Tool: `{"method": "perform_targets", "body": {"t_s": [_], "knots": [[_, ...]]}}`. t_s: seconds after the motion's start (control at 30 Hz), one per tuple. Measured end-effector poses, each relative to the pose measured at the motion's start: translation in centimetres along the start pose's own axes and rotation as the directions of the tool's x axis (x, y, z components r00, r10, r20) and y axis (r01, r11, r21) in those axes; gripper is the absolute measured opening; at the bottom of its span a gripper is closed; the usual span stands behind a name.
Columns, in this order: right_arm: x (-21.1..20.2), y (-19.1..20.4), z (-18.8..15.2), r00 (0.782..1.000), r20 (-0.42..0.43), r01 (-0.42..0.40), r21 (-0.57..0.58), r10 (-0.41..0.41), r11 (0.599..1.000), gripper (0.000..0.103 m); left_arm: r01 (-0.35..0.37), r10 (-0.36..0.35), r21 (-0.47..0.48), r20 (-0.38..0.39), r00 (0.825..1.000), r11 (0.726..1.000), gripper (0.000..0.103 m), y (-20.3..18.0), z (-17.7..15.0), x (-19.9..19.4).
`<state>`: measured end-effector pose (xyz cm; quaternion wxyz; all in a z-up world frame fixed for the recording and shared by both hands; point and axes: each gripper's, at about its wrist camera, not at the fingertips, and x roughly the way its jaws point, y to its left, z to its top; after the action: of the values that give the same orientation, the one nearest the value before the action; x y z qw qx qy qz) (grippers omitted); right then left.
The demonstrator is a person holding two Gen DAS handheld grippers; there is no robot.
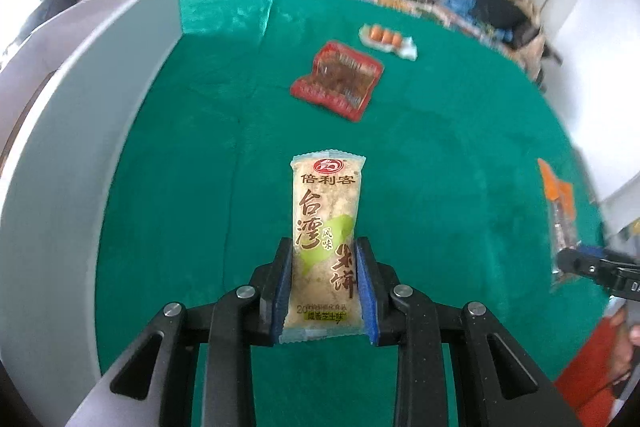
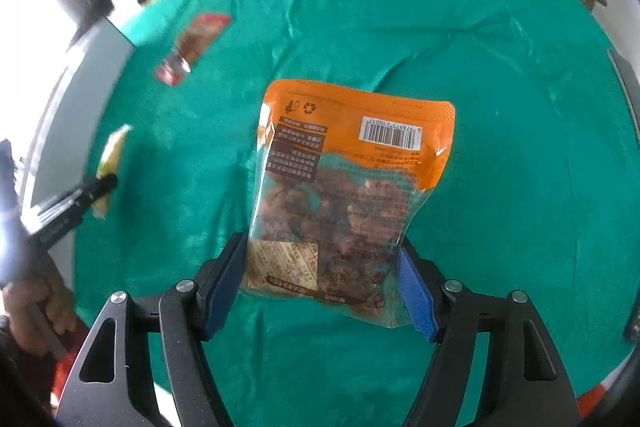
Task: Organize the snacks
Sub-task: 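Drop the cake bar and meat pack into the white box with both tools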
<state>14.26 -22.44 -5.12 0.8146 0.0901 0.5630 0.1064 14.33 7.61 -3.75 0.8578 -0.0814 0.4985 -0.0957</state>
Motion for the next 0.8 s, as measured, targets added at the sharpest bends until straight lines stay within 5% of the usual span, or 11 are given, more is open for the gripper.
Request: {"method": "perform_targets", "body": {"t_s": [0.13, 0.33, 0.5, 0.67, 0.7, 0.77, 0.8], "knots": [[-2.7, 0.8, 0.3, 0.993, 0.063, -0.102, 0.022, 0.101, 0.995, 0.074, 0.074, -0.071, -0.050, 0.076, 0.995, 0.996, 0.029, 0.6, 0.6, -4.8], [-5.7, 8.3, 2.0, 0.963, 0.135, -0.229, -0.059, 0.235, 0.972, 0.074, 0.108, -0.082, -0.117, 0.208, 0.975, 0.987, 0.029, 5.7, 1.7, -13.4], [-6.5, 18.7, 3.8, 0.918, 0.109, -0.357, -0.196, 0.382, 0.913, 0.074, -0.017, 0.080, -0.233, 0.262, 0.962, 0.972, 0.029, 14.8, 1.2, -18.9], [-6.1, 31.7, 4.2, 0.864, 0.022, -0.463, -0.357, 0.503, 0.811, 0.075, -0.171, 0.262, -0.351, 0.231, 0.937, 0.921, 0.031, 23.1, -1.4, -20.7], [-5.8, 33.9, 4.1, 0.856, 0.011, -0.475, -0.376, 0.517, 0.796, 0.077, -0.208, 0.300, -0.366, 0.216, 0.929, 0.907, 0.034, 24.1, -2.0, -20.4], [-4.1, 38.6, 3.7, 0.842, -0.010, -0.497, -0.405, 0.540, 0.768, 0.081, -0.265, 0.348, -0.401, 0.149, 0.926, 0.877, 0.077, 26.7, -3.2, -19.4], [-2.6, 41.1, 3.3, 0.852, -0.044, -0.488, -0.429, 0.522, 0.760, 0.083, -0.278, 0.359, -0.418, 0.129, 0.925, 0.865, 0.084, 27.6, -3.9, -19.2]]}}
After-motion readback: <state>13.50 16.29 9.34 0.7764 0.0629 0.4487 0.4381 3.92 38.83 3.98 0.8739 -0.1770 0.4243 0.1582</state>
